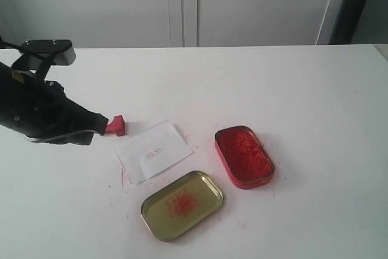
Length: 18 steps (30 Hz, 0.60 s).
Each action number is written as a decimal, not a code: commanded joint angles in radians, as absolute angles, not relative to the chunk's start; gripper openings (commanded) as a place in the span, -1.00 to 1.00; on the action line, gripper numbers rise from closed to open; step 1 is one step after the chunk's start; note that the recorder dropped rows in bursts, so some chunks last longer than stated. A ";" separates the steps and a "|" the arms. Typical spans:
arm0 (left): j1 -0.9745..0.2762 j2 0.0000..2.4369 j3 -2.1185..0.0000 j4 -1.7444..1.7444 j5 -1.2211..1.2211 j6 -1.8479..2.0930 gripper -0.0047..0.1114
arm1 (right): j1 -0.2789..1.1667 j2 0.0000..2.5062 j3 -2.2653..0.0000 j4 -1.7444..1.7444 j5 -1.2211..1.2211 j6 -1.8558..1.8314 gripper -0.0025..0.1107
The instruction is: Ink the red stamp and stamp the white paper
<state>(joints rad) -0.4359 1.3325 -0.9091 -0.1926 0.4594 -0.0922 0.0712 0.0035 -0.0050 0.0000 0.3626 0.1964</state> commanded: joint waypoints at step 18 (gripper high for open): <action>-0.443 1.254 -0.903 0.064 0.541 -0.267 -0.92 | 0.077 0.000 0.000 0.000 0.349 0.197 -0.96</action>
<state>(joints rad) -0.4377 1.2648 -0.9091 0.0681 0.5360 -0.2571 0.0712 0.0035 -0.0050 0.0000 0.3626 0.1964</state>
